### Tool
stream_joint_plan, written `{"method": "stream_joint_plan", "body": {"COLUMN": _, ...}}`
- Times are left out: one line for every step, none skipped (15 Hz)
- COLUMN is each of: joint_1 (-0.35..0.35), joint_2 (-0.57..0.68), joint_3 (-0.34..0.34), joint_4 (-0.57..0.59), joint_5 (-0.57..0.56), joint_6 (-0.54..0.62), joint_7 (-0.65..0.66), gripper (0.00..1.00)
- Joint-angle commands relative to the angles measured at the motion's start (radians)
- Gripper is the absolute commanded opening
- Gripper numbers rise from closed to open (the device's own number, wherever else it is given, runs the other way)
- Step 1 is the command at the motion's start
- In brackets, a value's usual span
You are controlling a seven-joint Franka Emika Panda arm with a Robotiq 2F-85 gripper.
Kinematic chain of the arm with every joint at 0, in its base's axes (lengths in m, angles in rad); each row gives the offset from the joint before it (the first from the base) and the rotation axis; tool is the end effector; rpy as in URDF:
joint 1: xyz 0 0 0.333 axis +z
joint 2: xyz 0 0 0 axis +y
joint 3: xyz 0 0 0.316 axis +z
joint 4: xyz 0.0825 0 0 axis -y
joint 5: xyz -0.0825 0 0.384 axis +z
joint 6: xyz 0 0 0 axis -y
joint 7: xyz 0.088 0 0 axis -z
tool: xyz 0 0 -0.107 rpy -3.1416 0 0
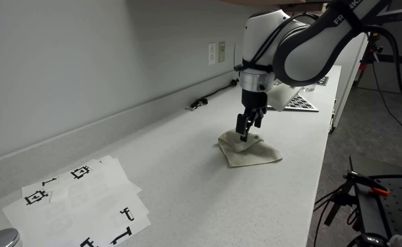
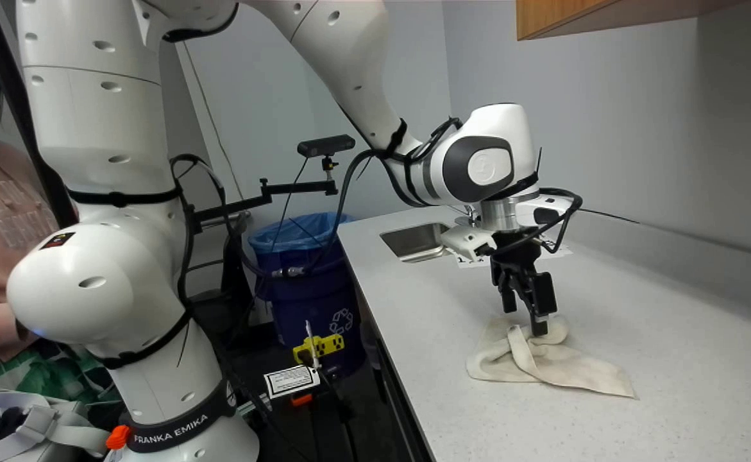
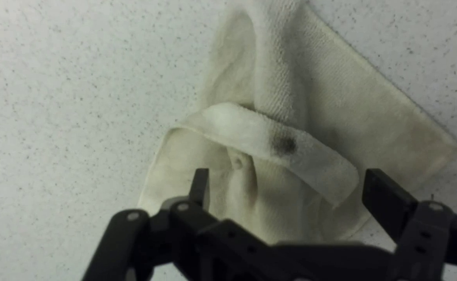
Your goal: Use the towel to wipe the counter
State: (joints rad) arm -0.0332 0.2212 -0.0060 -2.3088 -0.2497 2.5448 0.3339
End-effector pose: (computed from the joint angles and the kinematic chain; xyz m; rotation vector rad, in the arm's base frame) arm 0.5268 -0.0176 0.2503 2.9914 -0.2505 0.0532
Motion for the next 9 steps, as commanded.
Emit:
{"method": "stream_joint_plan", "body": {"joint_1": 0.019, "joint_2": 0.062, "joint_3": -0.045, "joint_4": 0.026, "joint_5": -0.012, "joint_6": 0.069, "joint_7": -0.049, "gripper": 1.0}}
{"method": "stream_joint_plan", "body": {"joint_1": 0.018, "joint_2": 0.073, "joint_3": -0.054, "joint_4": 0.028, "joint_5": -0.01, "joint_6": 0.084, "joint_7": -0.055, "gripper": 1.0}}
{"method": "stream_joint_plan", "body": {"joint_1": 0.017, "joint_2": 0.083, "joint_3": -0.059, "joint_4": 0.029, "joint_5": -0.002, "joint_6": 0.096, "joint_7": -0.065, "gripper": 0.95}}
{"method": "stream_joint_plan", "body": {"joint_1": 0.015, "joint_2": 0.089, "joint_3": -0.061, "joint_4": 0.028, "joint_5": 0.011, "joint_6": 0.109, "joint_7": -0.081, "gripper": 0.74}}
{"method": "stream_joint_plan", "body": {"joint_1": 0.011, "joint_2": 0.096, "joint_3": -0.061, "joint_4": 0.03, "joint_5": 0.022, "joint_6": 0.118, "joint_7": -0.1, "gripper": 0.71}}
{"method": "stream_joint_plan", "body": {"joint_1": 0.007, "joint_2": 0.103, "joint_3": -0.058, "joint_4": 0.032, "joint_5": 0.036, "joint_6": 0.123, "joint_7": -0.124, "gripper": 0.69}}
{"method": "stream_joint_plan", "body": {"joint_1": 0.003, "joint_2": 0.11, "joint_3": -0.051, "joint_4": 0.036, "joint_5": 0.053, "joint_6": 0.124, "joint_7": -0.146, "gripper": 0.6}}
{"method": "stream_joint_plan", "body": {"joint_1": 0.003, "joint_2": 0.115, "joint_3": -0.048, "joint_4": 0.04, "joint_5": 0.063, "joint_6": 0.124, "joint_7": -0.161, "gripper": 0.53}}
{"method": "stream_joint_plan", "body": {"joint_1": 0.004, "joint_2": 0.119, "joint_3": -0.047, "joint_4": 0.044, "joint_5": 0.071, "joint_6": 0.122, "joint_7": -0.174, "gripper": 0.45}}
